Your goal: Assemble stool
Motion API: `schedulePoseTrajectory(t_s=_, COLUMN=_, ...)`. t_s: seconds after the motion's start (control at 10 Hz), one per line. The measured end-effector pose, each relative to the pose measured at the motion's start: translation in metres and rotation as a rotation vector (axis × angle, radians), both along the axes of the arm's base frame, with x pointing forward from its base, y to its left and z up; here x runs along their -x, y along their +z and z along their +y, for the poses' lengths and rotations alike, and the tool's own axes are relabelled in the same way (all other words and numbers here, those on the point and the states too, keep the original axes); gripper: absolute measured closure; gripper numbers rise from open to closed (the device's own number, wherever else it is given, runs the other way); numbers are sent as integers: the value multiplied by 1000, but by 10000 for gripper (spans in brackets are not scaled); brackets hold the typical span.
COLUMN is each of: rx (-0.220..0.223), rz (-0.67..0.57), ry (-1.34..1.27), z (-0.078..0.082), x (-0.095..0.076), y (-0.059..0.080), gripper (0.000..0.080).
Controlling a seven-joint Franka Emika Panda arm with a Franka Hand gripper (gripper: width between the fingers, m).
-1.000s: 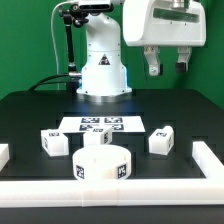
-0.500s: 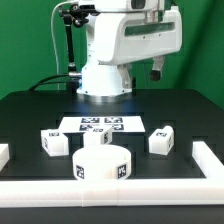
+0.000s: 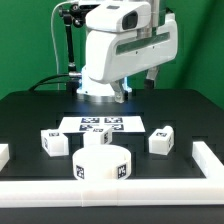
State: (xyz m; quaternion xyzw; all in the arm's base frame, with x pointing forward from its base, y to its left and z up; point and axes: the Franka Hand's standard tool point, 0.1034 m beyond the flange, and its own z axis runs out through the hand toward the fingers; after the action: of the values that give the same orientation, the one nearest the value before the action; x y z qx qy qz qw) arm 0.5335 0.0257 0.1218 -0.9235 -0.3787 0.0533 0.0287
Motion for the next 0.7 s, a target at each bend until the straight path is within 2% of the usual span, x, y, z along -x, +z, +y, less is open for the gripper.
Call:
schedulePoseTrajectory(t_s=0.1, rx=-11, rz=-33, ry=68, z=-7, x=-4, y=-3, gripper=150)
schedulePoseTrajectory(t_s=0.3, rx=-23, rz=-37, ry=108, z=-25, x=-13, y=-22, gripper=150)
schedulePoseTrajectory(t_s=0.6, rx=-30, rz=-36, ry=107, z=-36, x=-19, y=-42, gripper=150)
schedulePoseTrajectory(t_s=0.7, rx=-30, rz=-35, ry=108, z=-35, x=-19, y=-42, gripper=150)
